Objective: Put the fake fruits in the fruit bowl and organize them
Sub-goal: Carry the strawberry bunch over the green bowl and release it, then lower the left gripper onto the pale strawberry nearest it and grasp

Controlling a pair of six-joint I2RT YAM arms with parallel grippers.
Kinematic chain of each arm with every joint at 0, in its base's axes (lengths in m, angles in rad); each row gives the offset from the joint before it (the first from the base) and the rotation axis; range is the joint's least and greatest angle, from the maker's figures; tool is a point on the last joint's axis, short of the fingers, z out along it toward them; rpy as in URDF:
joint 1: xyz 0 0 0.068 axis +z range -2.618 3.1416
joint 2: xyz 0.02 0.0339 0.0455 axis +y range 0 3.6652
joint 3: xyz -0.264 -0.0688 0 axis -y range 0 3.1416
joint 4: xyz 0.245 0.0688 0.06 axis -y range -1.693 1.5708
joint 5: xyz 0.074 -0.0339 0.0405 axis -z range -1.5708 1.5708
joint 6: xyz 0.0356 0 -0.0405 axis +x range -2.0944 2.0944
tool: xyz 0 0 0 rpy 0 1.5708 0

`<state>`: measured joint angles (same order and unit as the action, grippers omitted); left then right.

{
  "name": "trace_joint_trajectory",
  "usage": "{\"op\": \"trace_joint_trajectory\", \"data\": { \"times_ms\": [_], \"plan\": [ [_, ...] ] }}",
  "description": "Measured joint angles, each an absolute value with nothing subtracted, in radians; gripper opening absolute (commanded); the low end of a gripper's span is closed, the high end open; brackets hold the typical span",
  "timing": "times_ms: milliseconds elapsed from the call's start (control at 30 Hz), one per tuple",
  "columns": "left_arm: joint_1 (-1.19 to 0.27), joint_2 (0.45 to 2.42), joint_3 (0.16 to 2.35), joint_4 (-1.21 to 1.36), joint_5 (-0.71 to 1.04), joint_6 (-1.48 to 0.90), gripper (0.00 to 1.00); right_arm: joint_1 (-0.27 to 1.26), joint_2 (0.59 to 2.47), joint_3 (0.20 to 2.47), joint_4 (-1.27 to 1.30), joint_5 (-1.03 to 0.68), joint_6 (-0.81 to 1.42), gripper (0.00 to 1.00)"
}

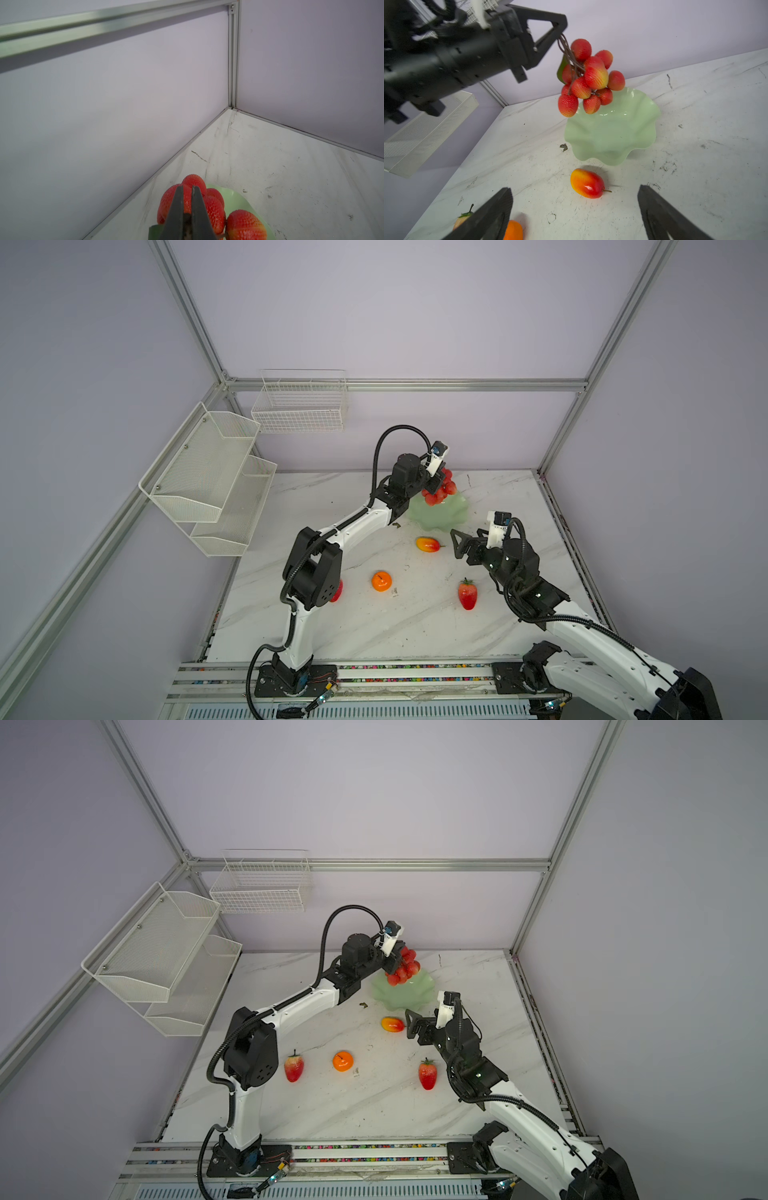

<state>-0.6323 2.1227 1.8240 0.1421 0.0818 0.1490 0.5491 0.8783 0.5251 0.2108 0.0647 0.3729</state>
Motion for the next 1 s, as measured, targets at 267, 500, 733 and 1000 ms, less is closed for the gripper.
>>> {"op": "trace_joint_trajectory", "data": {
  "times_ms": [267, 500, 733, 1000],
  "plan": [
    [-0.648, 2.291, 1.888, 0.101, 0.077, 0.141, 0.00, 0.537, 0.757, 0.525, 0.120, 0.072, 0.373, 0.97],
    [-0.648, 2.300, 1.888, 0.107, 0.073, 0.116, 0.34, 0.537, 0.720, 0.525, 0.065, 0.083, 0.373, 0.97],
    [-0.648, 2.178, 1.745, 0.187, 0.044, 0.096, 0.68, 0.536, 0.777, 0.527, 0.064, 0.083, 0.356, 0.97],
    [-0.648, 1.735, 1.407, 0.194, -0.147, 0.083, 0.84, 0.537, 0.931, 0.570, 0.092, -0.012, 0.254, 0.97]
  ]
}}
